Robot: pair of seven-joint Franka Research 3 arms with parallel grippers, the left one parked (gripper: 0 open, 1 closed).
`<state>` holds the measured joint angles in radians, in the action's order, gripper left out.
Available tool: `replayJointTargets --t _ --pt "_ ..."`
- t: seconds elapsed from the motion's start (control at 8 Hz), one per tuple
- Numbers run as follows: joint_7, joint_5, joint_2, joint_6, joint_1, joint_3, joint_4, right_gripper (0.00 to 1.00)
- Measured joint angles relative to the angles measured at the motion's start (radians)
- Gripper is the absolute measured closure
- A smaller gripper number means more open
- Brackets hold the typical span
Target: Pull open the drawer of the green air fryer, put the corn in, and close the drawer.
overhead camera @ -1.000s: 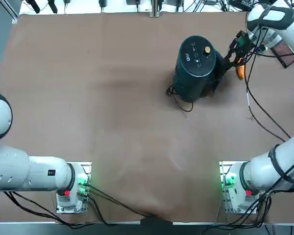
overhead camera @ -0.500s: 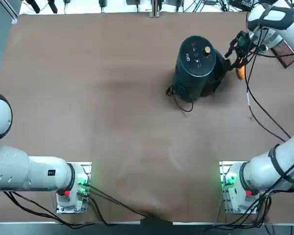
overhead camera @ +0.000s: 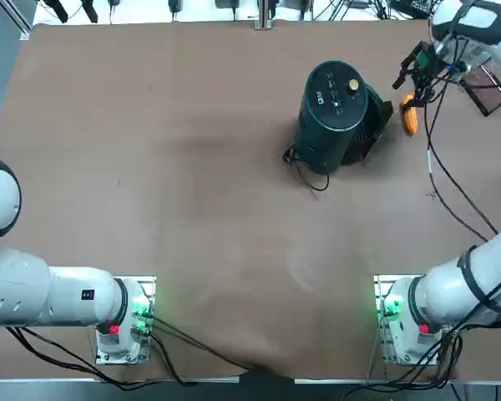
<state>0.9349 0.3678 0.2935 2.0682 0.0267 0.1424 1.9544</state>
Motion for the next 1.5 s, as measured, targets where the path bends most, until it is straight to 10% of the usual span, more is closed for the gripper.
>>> replayJointTargets --t 1.0,1.5 --pt "-0.995 -0.173 0.064 0.053 0.048 0.007 -0.060 0.00" --pt "-1.206 -0.191 0.171 0.193 0.056 0.007 -0.062 0.00"
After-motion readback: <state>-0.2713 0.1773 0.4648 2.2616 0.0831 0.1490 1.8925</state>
